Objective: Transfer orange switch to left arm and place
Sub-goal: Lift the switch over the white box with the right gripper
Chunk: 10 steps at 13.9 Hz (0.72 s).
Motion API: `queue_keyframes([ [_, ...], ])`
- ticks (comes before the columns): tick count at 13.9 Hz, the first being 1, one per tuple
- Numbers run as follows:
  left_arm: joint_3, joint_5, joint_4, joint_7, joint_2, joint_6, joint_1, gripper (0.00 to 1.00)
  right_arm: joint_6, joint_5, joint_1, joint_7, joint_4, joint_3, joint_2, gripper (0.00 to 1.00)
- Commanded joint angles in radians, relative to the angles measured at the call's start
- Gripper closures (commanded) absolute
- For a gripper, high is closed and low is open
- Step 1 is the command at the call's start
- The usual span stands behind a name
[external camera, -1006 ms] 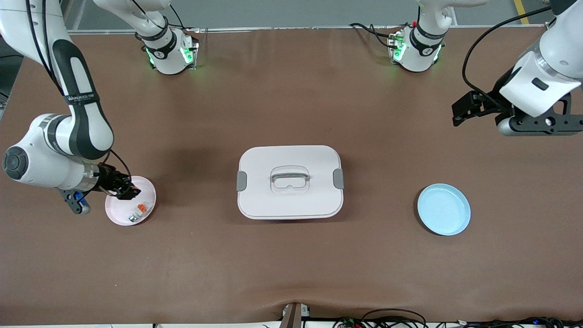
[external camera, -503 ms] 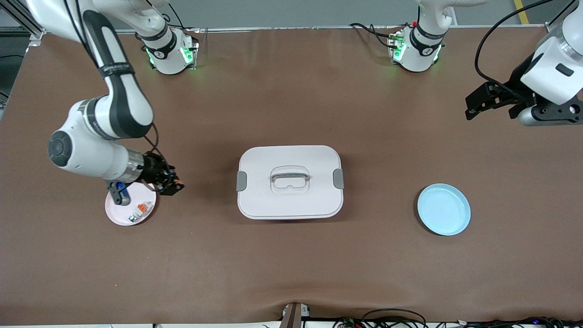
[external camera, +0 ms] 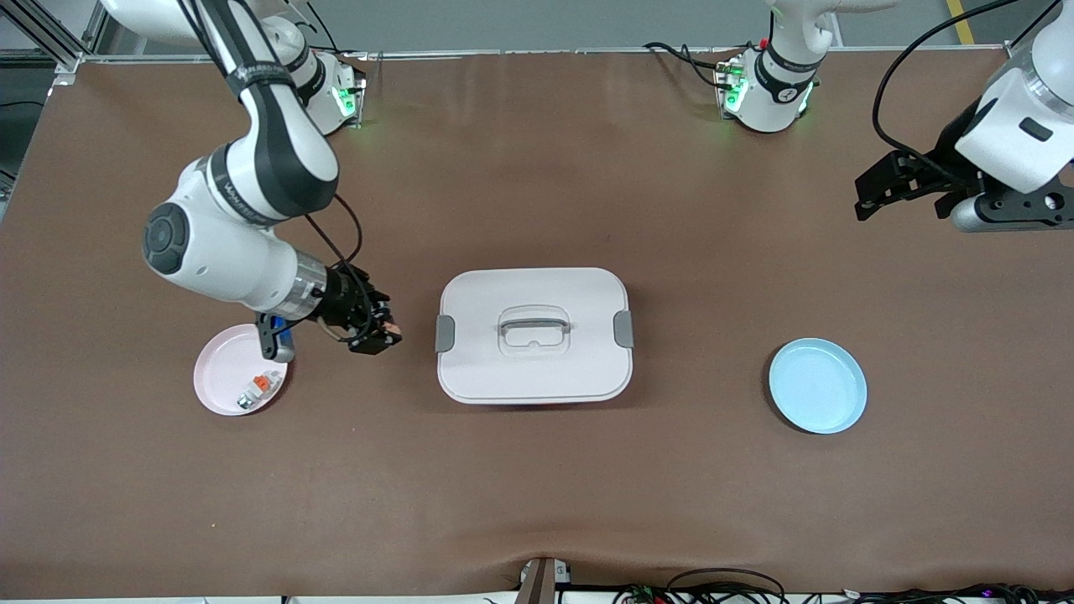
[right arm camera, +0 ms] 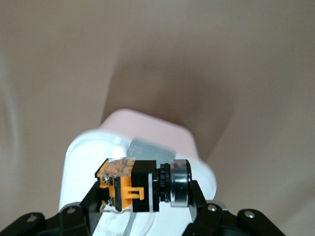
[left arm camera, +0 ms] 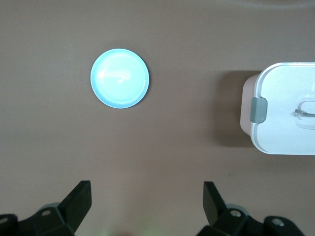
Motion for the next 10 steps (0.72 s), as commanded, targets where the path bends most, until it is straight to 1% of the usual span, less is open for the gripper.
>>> queue_keyframes([
  [1,-0.010,-0.050,0.004,0.009,0.014,-0.005,-0.015,0.00,-0.014,0.043,0.054,0.120,0.074,-0.012,0.002,1.00],
  [3,-0.012,-0.128,0.001,0.009,0.027,-0.004,-0.027,0.00,-0.014,0.101,0.081,0.172,0.123,-0.012,0.005,1.00],
  [5,-0.012,-0.134,0.001,0.003,0.045,-0.005,-0.067,0.00,-0.011,0.160,0.100,0.211,0.152,-0.012,0.012,1.00],
  [8,-0.012,-0.127,-0.004,-0.041,0.062,-0.005,-0.129,0.00,0.000,0.172,0.138,0.283,0.190,-0.013,0.038,1.00],
  [10,-0.013,-0.168,-0.004,-0.048,0.096,-0.001,-0.133,0.00,0.003,0.169,0.170,0.336,0.216,-0.013,0.056,1.00],
])
